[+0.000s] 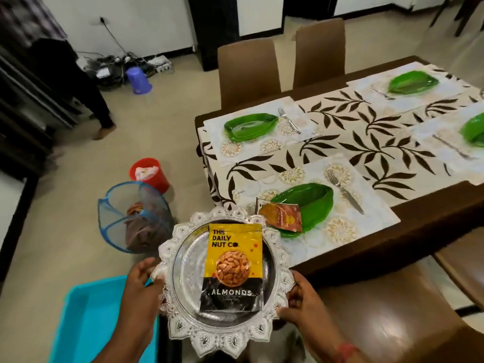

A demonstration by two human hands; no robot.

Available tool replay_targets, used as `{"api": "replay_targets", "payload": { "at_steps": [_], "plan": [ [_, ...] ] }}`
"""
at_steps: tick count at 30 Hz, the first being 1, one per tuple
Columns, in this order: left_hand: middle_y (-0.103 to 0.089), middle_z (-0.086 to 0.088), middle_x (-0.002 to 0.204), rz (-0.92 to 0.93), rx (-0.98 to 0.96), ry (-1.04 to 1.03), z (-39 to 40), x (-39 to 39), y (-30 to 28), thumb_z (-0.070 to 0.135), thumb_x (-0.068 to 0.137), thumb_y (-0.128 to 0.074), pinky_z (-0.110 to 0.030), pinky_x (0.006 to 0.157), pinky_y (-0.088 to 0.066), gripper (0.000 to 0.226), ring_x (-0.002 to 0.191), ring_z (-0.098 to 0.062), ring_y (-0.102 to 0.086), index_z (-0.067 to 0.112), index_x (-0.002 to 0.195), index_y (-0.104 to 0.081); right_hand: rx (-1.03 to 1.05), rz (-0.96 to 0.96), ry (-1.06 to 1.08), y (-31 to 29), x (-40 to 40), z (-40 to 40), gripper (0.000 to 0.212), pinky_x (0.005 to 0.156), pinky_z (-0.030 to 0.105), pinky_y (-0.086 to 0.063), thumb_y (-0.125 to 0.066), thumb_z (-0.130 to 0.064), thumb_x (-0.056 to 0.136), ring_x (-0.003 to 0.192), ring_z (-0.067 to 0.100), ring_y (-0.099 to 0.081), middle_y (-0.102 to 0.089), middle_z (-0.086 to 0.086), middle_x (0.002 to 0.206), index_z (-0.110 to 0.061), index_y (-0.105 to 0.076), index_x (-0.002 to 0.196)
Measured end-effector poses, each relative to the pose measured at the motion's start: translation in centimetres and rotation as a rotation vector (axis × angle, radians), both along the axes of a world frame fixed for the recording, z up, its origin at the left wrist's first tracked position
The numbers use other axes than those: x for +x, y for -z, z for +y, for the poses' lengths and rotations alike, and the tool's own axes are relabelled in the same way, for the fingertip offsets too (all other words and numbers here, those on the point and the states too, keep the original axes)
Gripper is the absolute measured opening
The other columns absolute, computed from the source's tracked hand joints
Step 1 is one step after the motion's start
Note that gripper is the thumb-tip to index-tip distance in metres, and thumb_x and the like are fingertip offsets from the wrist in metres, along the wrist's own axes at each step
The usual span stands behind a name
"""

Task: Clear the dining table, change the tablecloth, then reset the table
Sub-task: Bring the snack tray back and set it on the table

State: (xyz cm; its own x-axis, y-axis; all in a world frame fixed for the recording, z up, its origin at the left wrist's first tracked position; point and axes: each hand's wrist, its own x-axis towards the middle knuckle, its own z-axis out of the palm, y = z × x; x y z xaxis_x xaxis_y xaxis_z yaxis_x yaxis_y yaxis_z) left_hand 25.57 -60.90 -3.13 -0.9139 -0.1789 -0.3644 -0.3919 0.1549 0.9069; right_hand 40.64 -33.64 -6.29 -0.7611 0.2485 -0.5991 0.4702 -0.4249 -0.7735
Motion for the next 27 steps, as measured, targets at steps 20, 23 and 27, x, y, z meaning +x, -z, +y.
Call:
{"api": "replay_targets", "payload": {
  "at_steps": [20, 23, 27],
  "plan": [
    [-0.075, -0.009, 0.094, -0.009, 0.273, 0.085, 7.7, -10.5, -5.9, -0.003, 0.098, -0.049, -0.033, 0.068, -0.052, 0.026, 0.077, -0.021, -0.068, 0.011, 0.111, -0.067, -0.046, 0.3, 0.12, -8.8, -11.4, 8.5, 0.071, 0.066, 0.03, -0.056, -0.05, 0.028, 0.079, 0.079, 0.02, -0.061, -0.055, 0.006, 0.095, -0.021, -0.057, 0.131],
    [-0.072, -0.012, 0.096, -0.016, 0.285, 0.159, 11.2, -13.4, -5.3, 0.001, 0.098, -0.052, -0.033, 0.062, -0.05, 0.021, 0.075, -0.022, -0.065, 0.014, 0.109, -0.064, -0.019, 0.321, 0.277, -9.4, -12.5, 10.6, 0.063, 0.059, 0.026, -0.054, -0.046, 0.026, 0.082, 0.071, 0.013, -0.059, -0.052, 0.002, 0.089, -0.02, -0.058, 0.124],
    [-0.071, 0.0, 0.1, 0.013, 0.266, 0.265, 17.8, -15.7, -5.4, 0.009, 0.099, -0.056, -0.033, 0.071, -0.054, 0.018, 0.083, -0.013, -0.064, 0.019, 0.112, -0.064, 0.016, 0.33, 0.534, -10.0, -12.2, 14.2, 0.056, 0.056, 0.021, -0.053, -0.046, 0.023, 0.085, 0.062, 0.008, -0.064, -0.055, 0.0, 0.087, -0.016, -0.056, 0.123]
  ]
}}
